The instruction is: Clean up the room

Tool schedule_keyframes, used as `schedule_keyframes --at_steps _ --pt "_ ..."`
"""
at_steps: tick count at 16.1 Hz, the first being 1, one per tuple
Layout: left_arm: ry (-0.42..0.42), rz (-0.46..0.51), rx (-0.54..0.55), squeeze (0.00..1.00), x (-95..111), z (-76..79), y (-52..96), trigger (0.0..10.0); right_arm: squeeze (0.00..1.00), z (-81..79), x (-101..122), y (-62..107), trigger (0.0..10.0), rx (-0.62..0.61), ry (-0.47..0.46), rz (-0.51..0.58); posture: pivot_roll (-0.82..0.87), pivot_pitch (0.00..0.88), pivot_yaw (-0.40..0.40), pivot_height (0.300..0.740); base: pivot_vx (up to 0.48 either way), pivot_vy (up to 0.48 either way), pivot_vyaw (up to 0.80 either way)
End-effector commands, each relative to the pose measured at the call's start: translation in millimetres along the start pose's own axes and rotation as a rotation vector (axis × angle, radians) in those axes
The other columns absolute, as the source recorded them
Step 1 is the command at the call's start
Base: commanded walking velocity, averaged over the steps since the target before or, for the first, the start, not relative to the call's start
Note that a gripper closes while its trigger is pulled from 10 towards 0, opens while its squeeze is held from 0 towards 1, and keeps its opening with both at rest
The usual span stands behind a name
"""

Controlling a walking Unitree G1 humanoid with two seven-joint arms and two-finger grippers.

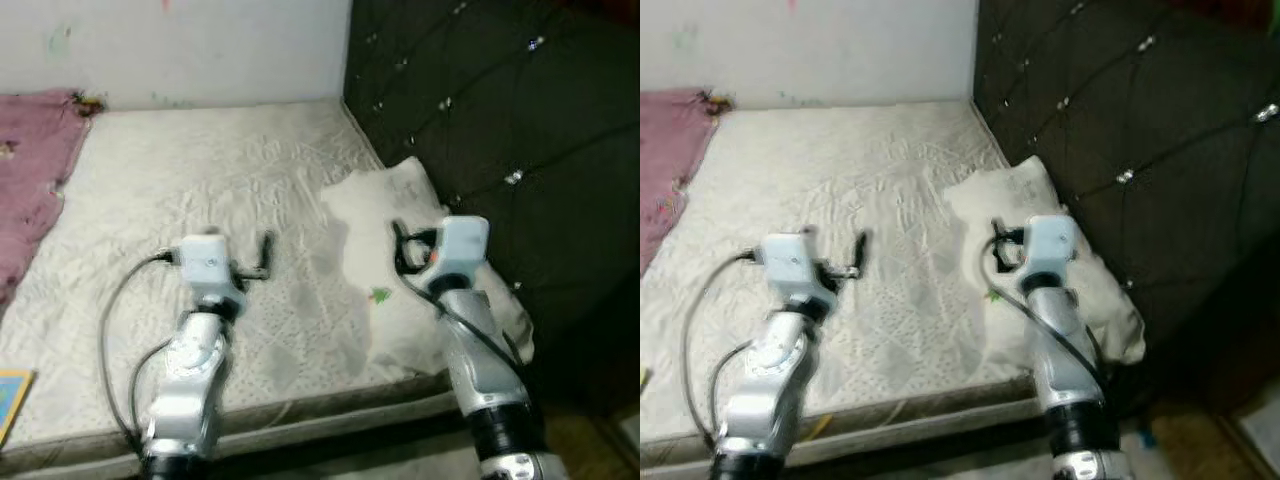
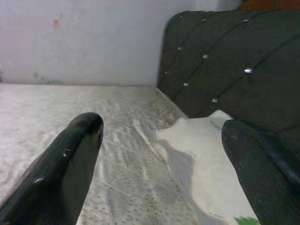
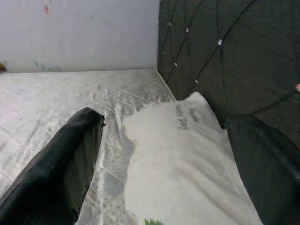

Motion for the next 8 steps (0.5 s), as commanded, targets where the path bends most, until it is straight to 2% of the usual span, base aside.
schedule_keyframes --at_steps 1,8 --pt "-0.02 0.019 0.015 0.0 4.5 -6.2 0.8 10.0 0.0 -6.7 6.4 -1.6 10.0 0.032 0.004 0.019 -0.03 0.0 -0.027 0.74 0.0 0.0 0.0" --pt "-0.026 0.026 0.016 0.0 4.6 -5.9 0.9 10.0 0.0 -13.0 1.9 -3.4 10.0 0.066 0.01 -0.014 -0.03 0.0 -0.029 0.74 0.0 0.0 0.0"
Point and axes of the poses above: a point about 5 cm out from each wrist's last joint towards the gripper, its own y axis pointing back from the gripper into the wrist, its own x axis along the axis of the wrist's last joint, z = x × y, the point moved 2 cm from there along -y, pointing out of the wrist towards the gripper, and after that the axes turned 13 degrees about y, right-handed, at the moved point
